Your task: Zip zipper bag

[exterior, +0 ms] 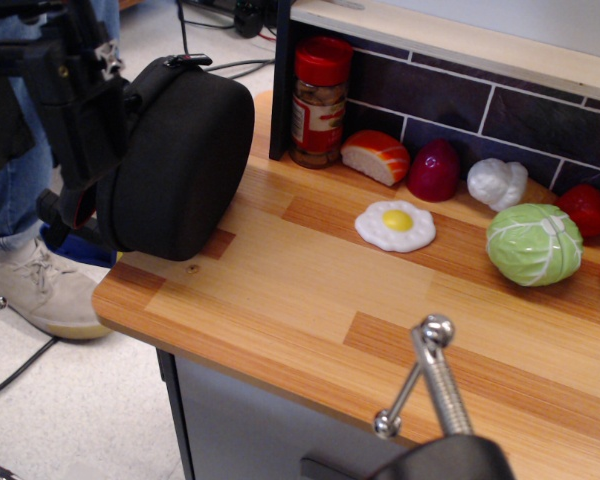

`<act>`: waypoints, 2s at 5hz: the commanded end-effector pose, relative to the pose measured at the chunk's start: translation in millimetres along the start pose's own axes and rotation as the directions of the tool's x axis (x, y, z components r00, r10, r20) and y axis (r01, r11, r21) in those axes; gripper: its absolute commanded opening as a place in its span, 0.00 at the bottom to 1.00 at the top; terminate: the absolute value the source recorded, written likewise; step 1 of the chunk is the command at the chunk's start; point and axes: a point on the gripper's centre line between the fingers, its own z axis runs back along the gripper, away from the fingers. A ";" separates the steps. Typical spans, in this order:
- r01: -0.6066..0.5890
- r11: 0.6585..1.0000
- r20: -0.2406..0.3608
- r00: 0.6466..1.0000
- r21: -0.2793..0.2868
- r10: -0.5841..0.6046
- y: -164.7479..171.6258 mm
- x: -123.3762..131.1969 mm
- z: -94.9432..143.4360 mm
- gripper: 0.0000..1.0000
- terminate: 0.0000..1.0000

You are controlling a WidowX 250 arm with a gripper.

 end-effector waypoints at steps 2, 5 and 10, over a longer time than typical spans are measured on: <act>0.046 0.999 -0.003 0.999 0.000 -0.046 18.0 13.2 8.2 1.00 0.00; 0.040 0.998 0.066 0.997 0.046 -0.043 69.4 62.9 -14.5 1.00 0.00; -0.006 0.992 0.053 0.999 0.126 -0.001 80.4 94.4 -44.6 1.00 0.00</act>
